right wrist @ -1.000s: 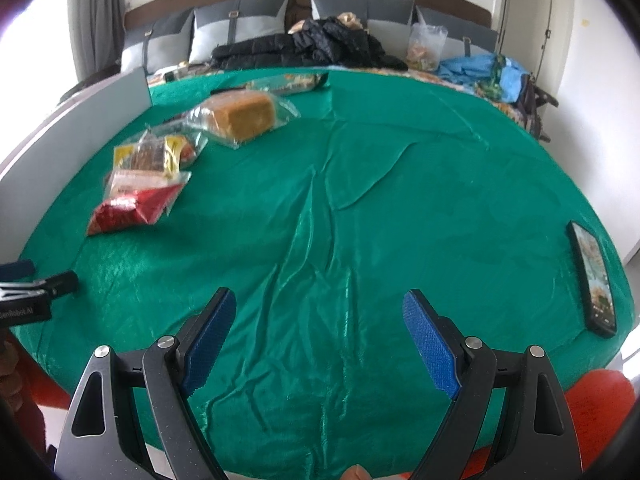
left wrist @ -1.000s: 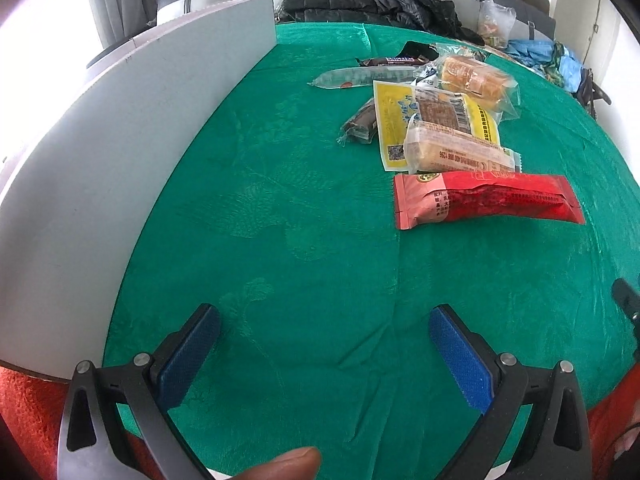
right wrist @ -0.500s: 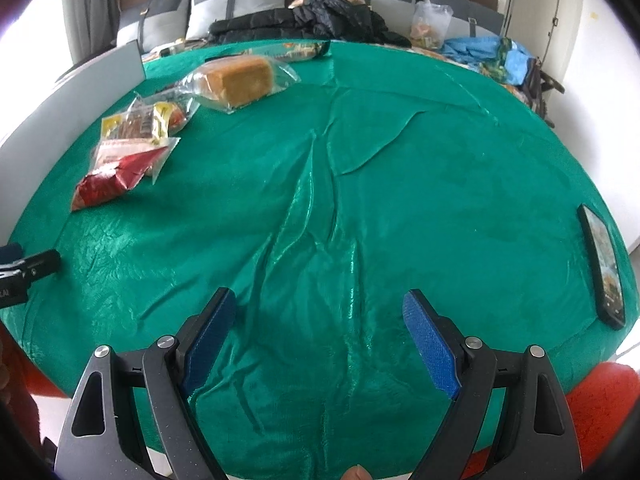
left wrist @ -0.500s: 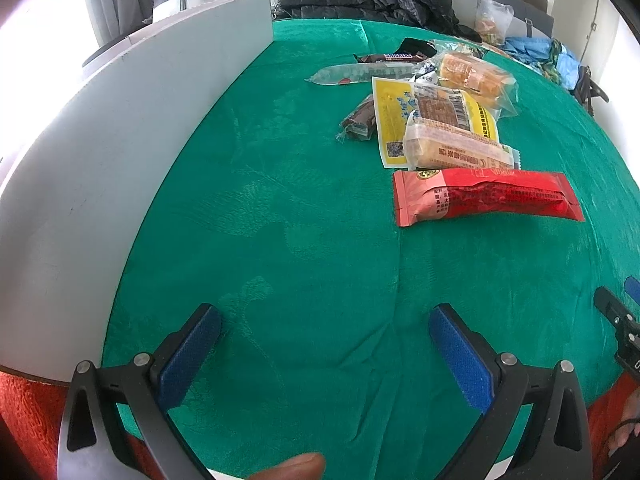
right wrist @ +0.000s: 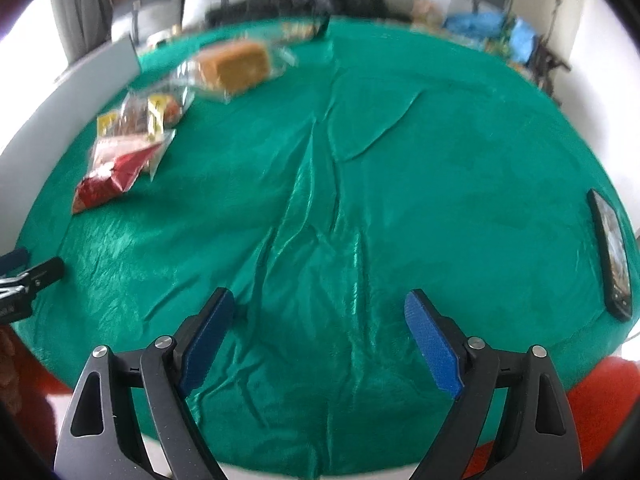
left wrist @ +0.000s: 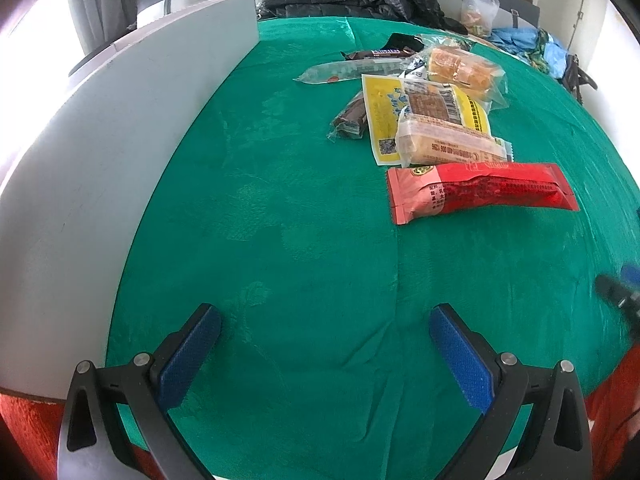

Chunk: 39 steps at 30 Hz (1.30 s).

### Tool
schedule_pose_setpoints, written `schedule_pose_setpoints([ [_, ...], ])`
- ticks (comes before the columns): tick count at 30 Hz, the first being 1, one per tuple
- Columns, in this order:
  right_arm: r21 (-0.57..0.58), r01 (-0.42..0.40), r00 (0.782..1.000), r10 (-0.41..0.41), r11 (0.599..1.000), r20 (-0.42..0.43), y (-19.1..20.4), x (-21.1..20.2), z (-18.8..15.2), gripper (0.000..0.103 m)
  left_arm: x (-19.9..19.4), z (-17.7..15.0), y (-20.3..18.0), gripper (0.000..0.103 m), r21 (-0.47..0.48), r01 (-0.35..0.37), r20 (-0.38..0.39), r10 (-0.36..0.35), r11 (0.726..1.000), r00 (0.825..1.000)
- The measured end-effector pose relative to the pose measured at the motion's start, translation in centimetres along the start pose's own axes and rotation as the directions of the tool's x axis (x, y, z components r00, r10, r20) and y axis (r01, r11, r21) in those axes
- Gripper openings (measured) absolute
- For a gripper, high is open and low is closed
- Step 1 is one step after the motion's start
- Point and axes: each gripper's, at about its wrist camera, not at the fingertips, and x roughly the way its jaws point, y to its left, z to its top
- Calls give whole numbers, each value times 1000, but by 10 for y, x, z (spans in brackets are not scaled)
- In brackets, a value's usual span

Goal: Organize snacks
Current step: 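Grasp the red wrapped snack bar with the right tool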

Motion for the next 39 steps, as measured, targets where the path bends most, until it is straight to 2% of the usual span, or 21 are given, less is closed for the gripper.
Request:
schedule_pose_setpoints([
  [2, -37, -43, 997, 45, 998, 65, 11, -19, 12, 89, 0, 0, 1, 103, 3, 3, 0, -3, 1000, 1000],
  [3, -91, -57, 990, 68, 994, 121, 23, -32, 22, 89, 0, 1, 2, 103, 3, 3, 2, -3, 1000, 1000],
  [5, -222, -98, 977, 136, 970, 166, 56, -47, 46, 89, 1, 1, 2, 103, 4, 3, 10, -3, 1000, 1000],
  [6, -272, -134, 971, 181, 953, 156, 70, -49, 56, 89, 1, 1, 3, 103, 7, 4, 10, -4, 1000, 1000],
  [8, -390, -221, 961, 267, 894, 67, 107, -37, 78, 89, 0, 0, 5, 103, 9, 7, 0, -7, 1000, 1000],
  [10, -488, -245, 965, 261, 838, -36, 137, -15, 88, 86, -2, -2, 12, 103, 1, 2, -14, -2, 1000, 1000],
  [12, -572, -239, 970, 225, 785, -96, 156, 2, 85, 83, -4, -6, 22, 103, -23, -9, -23, 9, 1000, 1000],
  [13, -611, -224, 974, 199, 760, -109, 164, 7, 81, 79, -5, -6, 27, 103, -39, -17, -28, 16, 999, 999],
  [14, -651, -208, 978, 170, 730, -122, 170, 12, 75, 53, -5, -6, 31, 103, -53, -23, -30, 21, 998, 999],
  [15, -677, -208, 978, 146, 705, -149, 174, 17, 68, 22, -5, -6, 35, 103, -66, -30, -31, 28, 997, 999],
  [16, -687, -214, 976, 121, 694, -181, 175, 23, 65, 23, -4, -6, 37, 103, -76, -36, -31, 34, 996, 999],
  [18, -679, -202, 978, 116, 706, -171, 172, 17, 55, 20, -3, -5, 39, 103, -86, -45, -27, 43, 995, 999],
  [24, -541, -229, 973, 180, 809, -143, 123, -16, 20, 18, -1, -6, 39, 103, -93, -50, -14, 49, 994, 999],
  [28, -397, -129, 992, 118, 909, -52, 65, -14, 22, 18, -2, -6, 38, 103, -104, -56, -3, 56, 993, 998],
  [31, -200, -42, 999, 42, 979, 0, 9, -5, 31, 18, -1, -5, 37, 103, -107, -58, 8, 60, 993, 998],
  [34, -62, 4, 999, -1, 998, 40, -29, 11, 50, 18, -2, -6, 37, 103, -103, -57, 21, 60, 993, 998],
  [36, -2, -13, 999, 13, 1000, 45, -40, 22, 60, 26, -2, -6, 37, 103, -101, -56, 28, 59, 993, 998],
  [38, 45, -41, 998, 38, 998, 56, -46, 24, 56, 29, -2, -7, 38, 103, -101, -56, 35, 60, 993, 998],
  [39, 53, -54, 996, 50, 997, 81, -46, 16, 48, 39, -2, -7, 37, 103, -103, -57, 40, 61, 993, 997],
])
